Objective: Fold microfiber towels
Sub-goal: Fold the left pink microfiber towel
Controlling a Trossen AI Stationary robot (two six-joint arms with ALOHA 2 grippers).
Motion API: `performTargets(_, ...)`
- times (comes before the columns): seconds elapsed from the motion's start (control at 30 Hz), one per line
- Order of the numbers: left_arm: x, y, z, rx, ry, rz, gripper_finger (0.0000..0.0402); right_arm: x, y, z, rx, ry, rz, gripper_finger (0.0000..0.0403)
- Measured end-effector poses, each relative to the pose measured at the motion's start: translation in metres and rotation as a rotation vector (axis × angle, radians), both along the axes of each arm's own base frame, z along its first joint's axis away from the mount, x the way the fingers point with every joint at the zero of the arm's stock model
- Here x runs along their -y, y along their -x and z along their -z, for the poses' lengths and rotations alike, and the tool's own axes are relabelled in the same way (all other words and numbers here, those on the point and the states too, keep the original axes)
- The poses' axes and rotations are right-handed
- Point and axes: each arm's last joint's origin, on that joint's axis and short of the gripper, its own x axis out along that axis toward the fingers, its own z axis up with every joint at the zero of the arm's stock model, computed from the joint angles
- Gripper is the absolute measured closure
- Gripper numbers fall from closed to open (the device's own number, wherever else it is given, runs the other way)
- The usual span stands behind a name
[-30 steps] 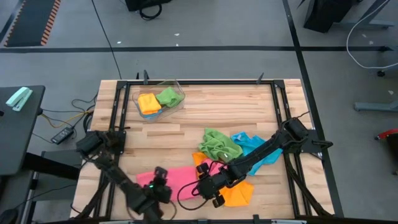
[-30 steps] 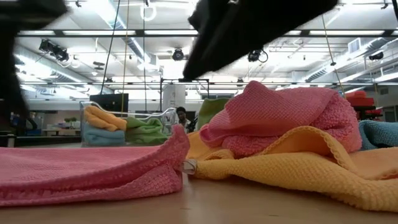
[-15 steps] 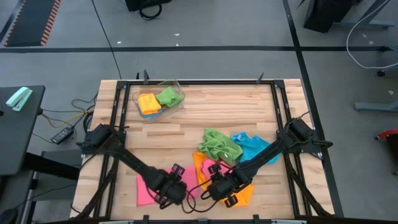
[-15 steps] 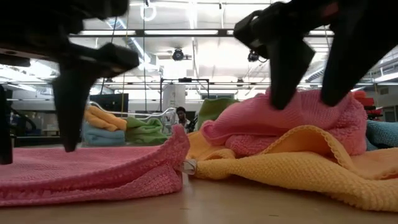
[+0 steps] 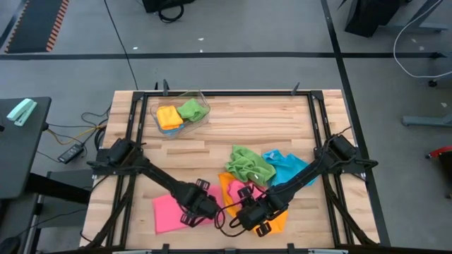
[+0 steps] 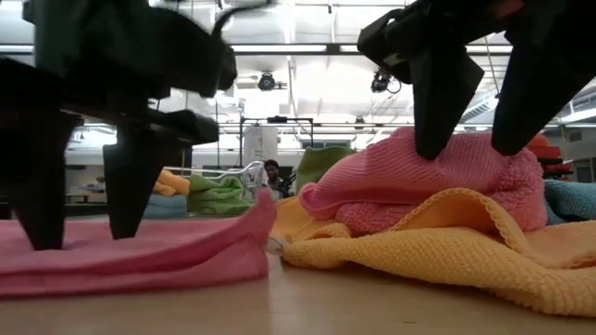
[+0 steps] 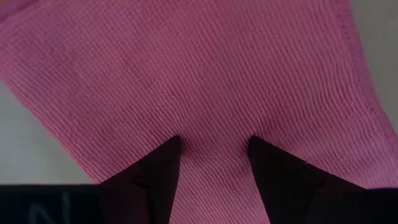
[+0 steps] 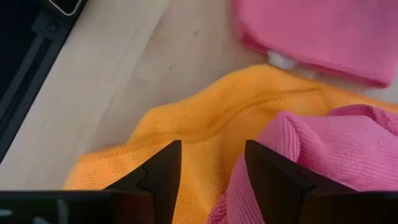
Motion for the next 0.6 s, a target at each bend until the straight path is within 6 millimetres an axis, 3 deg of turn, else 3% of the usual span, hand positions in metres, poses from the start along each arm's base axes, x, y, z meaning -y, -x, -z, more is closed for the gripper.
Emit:
performTargets(0.4,-0.058,0.007,0.000,-0.156,-0.288,-0.541,0.0204,-0.016,0.011,0.000,0.019,0.008,-0.008,0.0217)
performTargets(0.5,-0.072,0.013,-0.006,-0.221,-0.352,-0.632,0.0210,-0.020,0.013,0.000,0.032,0.027,-0.011,0.0217)
performTargets(0.6,-0.072,0.015,-0.020,-0.187,-0.321,-0.622,0.0217,-0.019,0.013,-0.001,0.043,0.045,-0.004,0.0217)
